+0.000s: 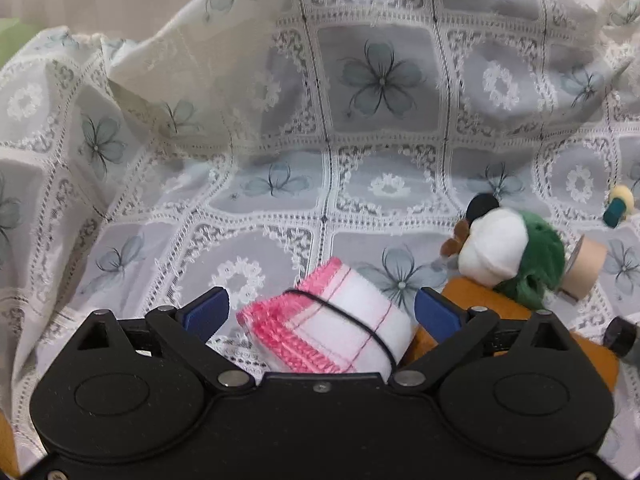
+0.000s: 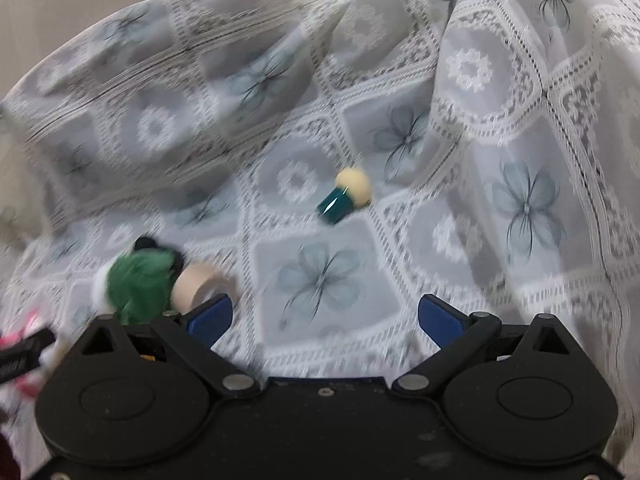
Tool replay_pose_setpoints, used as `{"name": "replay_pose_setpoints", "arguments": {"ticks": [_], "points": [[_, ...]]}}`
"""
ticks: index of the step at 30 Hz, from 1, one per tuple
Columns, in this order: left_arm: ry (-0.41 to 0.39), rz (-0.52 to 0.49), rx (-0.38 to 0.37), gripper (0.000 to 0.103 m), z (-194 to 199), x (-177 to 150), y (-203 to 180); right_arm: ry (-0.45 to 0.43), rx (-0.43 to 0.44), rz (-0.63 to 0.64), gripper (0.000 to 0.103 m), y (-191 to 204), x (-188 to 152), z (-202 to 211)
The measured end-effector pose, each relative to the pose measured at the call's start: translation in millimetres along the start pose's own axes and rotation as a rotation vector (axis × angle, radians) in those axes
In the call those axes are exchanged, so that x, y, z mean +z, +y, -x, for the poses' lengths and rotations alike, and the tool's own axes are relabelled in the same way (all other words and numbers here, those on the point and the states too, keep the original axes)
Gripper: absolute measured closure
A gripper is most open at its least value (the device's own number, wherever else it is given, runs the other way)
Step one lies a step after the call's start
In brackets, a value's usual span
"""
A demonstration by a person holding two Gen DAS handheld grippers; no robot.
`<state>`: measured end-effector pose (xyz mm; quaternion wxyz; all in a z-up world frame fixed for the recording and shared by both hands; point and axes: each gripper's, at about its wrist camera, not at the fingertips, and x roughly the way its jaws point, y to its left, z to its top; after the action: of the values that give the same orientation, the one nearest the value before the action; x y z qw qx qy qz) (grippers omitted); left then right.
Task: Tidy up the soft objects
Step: 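Close the left tool on the pink towel bundle while the right tool grasps the teal stamp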
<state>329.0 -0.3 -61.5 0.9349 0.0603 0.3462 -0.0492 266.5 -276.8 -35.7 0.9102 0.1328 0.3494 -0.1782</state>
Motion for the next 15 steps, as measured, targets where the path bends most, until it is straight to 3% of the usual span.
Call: {"name": "replay_pose_setpoints", "arguments": {"ticks": [8,15], "points": [[-0.036,0.040,-0.039,0.003,-11,-19,11,-0.107,-0.064,0.079,0.005,2,29,-47],[-0.083,-0.008,-0.008,0.003,-16,-22,4,-0.138,-0.095,0.255,0.018,8,40,-94]]}}
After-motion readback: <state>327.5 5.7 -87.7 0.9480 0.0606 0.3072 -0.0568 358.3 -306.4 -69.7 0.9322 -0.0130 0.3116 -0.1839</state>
